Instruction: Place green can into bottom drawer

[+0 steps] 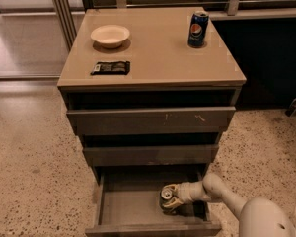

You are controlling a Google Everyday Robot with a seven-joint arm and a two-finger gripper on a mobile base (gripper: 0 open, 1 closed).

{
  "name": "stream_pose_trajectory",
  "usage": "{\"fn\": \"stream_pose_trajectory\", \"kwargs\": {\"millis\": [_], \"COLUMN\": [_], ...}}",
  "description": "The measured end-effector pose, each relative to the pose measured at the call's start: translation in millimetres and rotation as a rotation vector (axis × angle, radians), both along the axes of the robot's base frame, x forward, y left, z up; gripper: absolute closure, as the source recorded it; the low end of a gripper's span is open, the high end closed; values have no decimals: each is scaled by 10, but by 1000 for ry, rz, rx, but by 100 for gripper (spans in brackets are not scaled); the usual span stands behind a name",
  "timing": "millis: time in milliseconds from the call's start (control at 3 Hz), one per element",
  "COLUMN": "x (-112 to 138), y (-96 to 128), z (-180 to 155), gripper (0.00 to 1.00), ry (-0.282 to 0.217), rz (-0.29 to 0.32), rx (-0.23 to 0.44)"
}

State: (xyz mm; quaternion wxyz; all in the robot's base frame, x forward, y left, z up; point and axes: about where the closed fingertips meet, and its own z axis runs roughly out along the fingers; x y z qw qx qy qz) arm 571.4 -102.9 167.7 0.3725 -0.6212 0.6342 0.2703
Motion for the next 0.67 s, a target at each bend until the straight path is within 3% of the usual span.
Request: {"fn": "stream_pose_trajectory", "kwargs": {"millis": [333, 667], "x": [0, 0], "y": [1, 1], "z": [0, 0], "gripper": [12, 0], "ry": [0, 0], "rz": [0, 0], "rx": [0, 0]}}
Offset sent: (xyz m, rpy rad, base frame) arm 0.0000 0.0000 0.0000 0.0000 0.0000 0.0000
